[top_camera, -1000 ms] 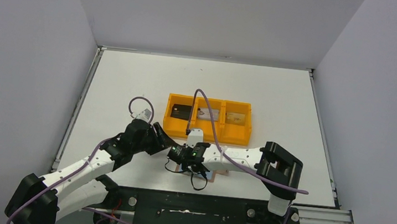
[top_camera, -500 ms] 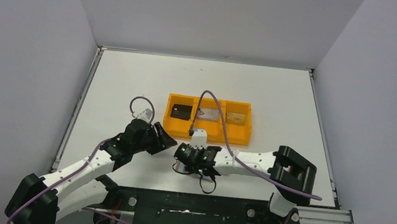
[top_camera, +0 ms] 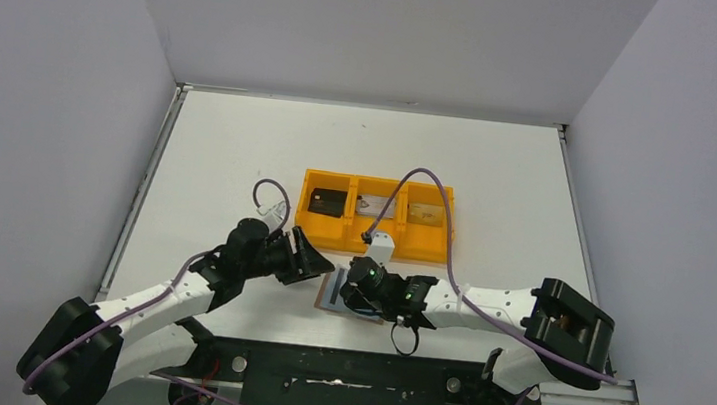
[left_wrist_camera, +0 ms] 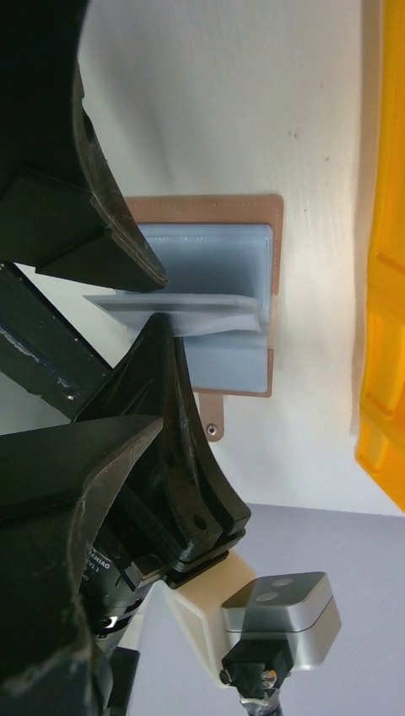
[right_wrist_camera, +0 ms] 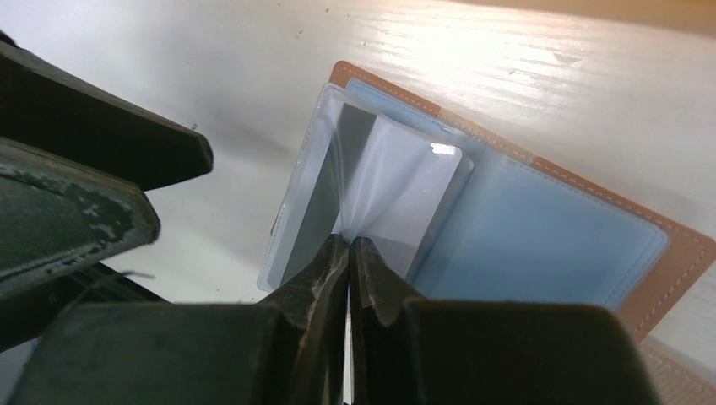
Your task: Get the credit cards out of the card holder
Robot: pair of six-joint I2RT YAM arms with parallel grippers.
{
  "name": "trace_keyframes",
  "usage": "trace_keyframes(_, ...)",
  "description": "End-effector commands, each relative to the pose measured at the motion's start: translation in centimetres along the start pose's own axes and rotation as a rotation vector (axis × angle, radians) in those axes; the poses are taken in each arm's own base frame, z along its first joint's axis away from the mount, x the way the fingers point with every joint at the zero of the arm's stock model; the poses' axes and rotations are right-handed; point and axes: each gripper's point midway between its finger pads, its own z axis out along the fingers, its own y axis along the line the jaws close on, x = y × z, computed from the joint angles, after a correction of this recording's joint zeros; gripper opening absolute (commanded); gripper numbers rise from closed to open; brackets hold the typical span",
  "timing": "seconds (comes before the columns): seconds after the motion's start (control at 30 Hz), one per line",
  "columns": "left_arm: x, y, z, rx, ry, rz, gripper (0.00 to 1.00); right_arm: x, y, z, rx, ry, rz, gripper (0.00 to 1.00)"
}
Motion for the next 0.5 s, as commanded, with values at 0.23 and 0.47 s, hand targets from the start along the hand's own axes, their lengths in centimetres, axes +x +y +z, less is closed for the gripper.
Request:
trace_keyframes(0.23,2.0,-1.0,1.1,0.109,0.122,-0.016,0.55,-2.4,2.4,-0.5,-0.121,-0.084,0.065,0.0)
trace_keyframes(0.47,3.0,-1.2,2.0,0.13,0.184,-0.039,0.49,-2.3,2.2,-0.3,-0.118,-0.079,0.066,0.0)
